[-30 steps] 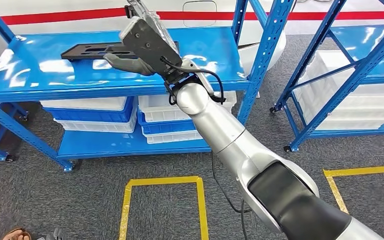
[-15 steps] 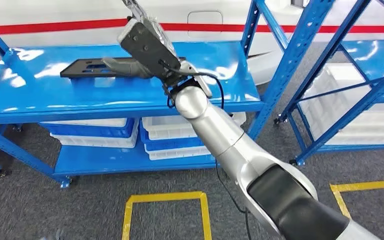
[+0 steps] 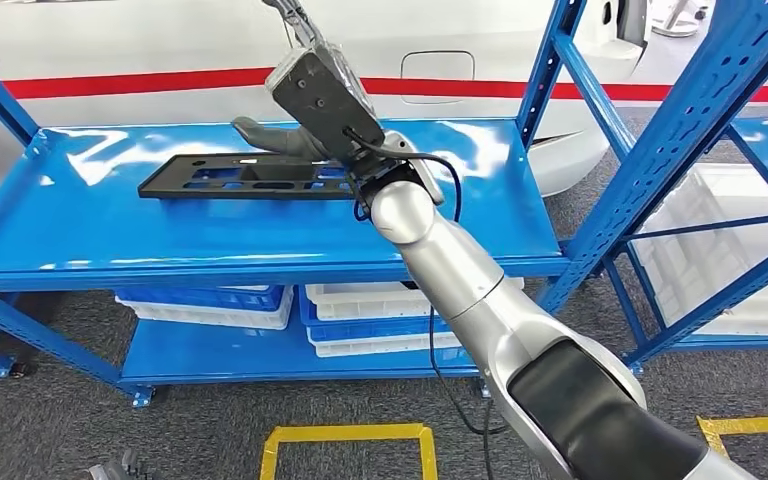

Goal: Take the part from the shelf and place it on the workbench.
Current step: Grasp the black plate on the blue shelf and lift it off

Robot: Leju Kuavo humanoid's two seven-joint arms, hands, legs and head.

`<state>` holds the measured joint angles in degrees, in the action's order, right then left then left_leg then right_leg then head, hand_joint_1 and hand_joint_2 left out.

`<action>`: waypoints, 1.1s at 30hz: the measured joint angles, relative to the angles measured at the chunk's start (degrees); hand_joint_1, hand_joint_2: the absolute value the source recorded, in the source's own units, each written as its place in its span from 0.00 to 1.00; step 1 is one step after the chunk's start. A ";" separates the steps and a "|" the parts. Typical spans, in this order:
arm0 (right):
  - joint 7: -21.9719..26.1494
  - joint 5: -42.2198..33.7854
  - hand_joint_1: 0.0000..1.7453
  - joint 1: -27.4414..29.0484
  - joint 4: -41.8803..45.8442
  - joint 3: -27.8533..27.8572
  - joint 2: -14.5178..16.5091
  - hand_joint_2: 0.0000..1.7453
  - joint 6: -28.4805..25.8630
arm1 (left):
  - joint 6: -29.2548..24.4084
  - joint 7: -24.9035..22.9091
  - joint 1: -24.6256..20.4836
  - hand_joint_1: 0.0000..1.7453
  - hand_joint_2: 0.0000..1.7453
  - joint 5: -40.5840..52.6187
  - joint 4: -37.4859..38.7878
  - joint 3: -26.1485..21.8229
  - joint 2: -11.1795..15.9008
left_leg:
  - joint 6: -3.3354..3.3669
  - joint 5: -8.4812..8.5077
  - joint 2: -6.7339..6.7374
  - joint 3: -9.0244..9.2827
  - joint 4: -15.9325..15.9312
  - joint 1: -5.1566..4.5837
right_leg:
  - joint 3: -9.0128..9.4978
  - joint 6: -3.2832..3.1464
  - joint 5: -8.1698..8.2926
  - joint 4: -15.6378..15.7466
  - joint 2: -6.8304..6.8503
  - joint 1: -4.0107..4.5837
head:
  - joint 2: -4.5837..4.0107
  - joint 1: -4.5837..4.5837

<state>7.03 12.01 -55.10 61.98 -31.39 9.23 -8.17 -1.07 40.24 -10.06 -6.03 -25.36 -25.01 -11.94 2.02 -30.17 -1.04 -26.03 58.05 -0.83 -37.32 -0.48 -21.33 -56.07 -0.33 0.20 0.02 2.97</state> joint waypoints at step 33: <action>-0.33 -1.63 0.00 0.64 2.45 0.50 -2.03 1.00 0.98 | -12.85 -22.97 0.37 0.00 0.00 9.68 6.47 3.01 3.15 | -0.71 1.45 0.23 -6.39 5.15 0.45 | 2.07 -0.97 0.51 1.44 -0.21 -0.53 | 0.00 -0.09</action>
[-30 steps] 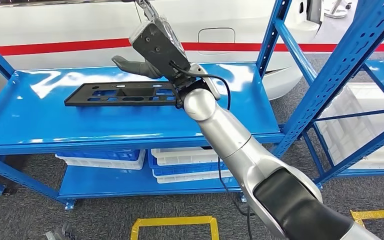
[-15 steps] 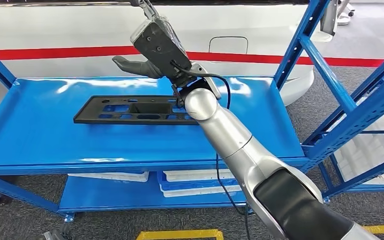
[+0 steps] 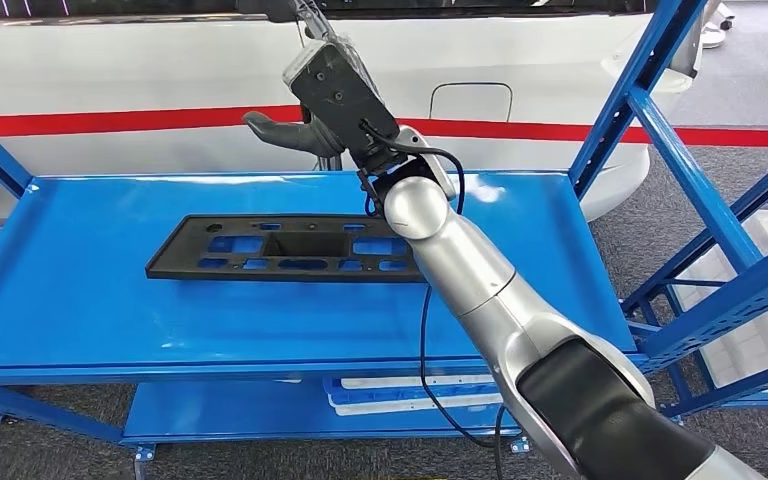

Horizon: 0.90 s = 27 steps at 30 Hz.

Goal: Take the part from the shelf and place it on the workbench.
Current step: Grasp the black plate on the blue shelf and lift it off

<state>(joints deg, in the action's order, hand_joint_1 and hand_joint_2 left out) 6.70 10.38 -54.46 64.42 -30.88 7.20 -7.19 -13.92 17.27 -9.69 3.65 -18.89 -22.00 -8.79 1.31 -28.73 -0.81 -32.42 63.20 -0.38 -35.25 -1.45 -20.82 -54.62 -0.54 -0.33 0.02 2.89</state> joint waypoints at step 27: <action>0.90 2.28 0.00 7.42 8.03 -5.48 -1.82 1.00 3.40 | -5.98 -37.12 6.89 0.00 0.00 3.82 7.97 2.56 0.78 | -0.84 4.34 0.20 -2.46 -5.86 1.19 | 1.32 2.07 -3.55 -1.63 -0.32 -0.19 | 0.00 0.27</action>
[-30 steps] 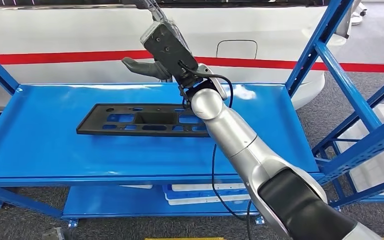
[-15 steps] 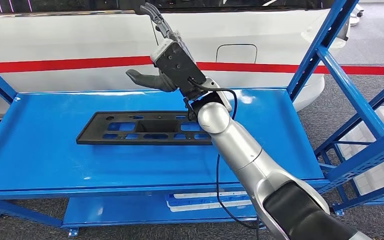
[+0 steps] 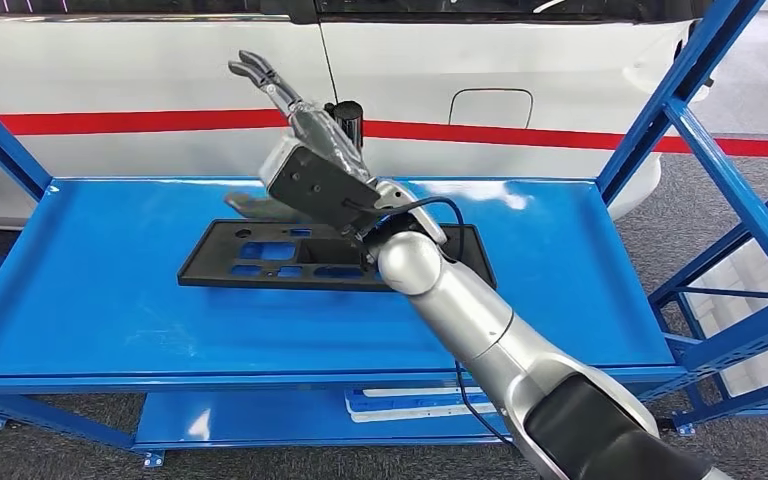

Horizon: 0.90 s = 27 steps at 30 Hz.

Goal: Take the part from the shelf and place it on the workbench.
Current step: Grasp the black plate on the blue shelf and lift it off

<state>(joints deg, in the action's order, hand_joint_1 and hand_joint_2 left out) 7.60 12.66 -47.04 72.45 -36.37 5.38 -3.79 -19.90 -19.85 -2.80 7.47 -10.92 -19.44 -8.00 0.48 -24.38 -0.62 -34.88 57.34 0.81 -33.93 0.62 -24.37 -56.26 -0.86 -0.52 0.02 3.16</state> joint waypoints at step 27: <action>-5.10 34.43 0.00 8.33 -19.73 -24.37 4.74 1.00 -6.40 | -0.86 4.94 -0.39 0.00 0.00 3.55 0.06 1.89 0.09 | -0.01 -0.25 0.08 0.12 -0.05 0.38 | -0.13 0.81 -0.25 -0.08 -0.01 0.15 | 0.00 -0.01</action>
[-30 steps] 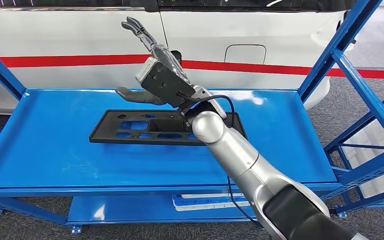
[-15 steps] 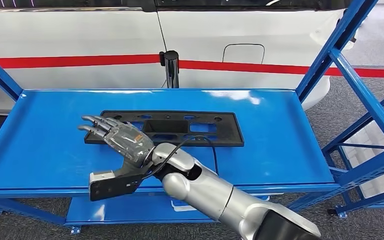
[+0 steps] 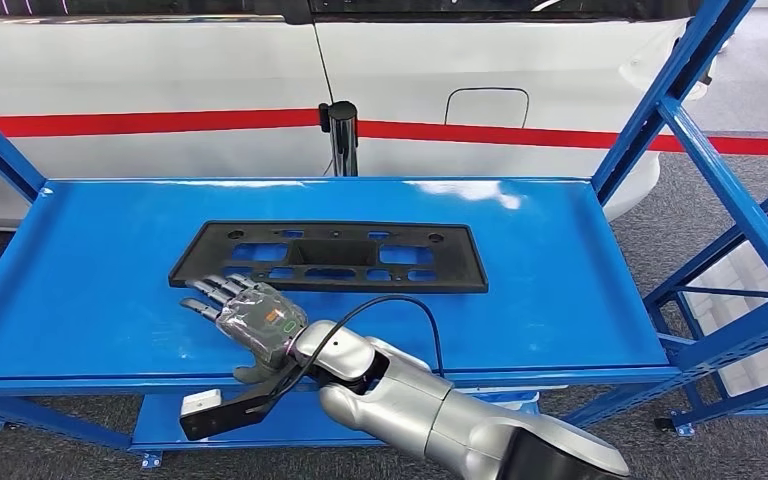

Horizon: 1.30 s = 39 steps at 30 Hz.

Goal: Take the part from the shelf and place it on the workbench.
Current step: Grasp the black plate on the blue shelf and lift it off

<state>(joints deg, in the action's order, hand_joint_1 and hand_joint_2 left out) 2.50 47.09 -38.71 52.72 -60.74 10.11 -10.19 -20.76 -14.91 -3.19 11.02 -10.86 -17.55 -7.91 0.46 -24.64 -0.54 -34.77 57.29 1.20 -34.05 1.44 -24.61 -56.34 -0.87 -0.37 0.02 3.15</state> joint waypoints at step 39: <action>-15.73 34.00 1.00 -1.79 -18.51 15.61 -0.89 1.00 -14.07 | -0.21 2.94 0.03 0.00 0.00 2.10 0.00 -1.79 0.22 | -0.01 0.00 0.01 0.24 0.00 0.01 | 0.16 0.00 0.00 0.01 0.00 -0.01 | 0.00 0.00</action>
<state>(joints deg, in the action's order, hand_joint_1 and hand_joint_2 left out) -13.23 81.09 -40.50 34.21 -45.13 9.23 -24.26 -20.97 -11.96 -3.16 13.12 -10.86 -19.34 -7.69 0.46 -24.64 -0.53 -34.53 57.29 1.20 -33.89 1.43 -24.61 -56.33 -0.87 -0.38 0.02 3.15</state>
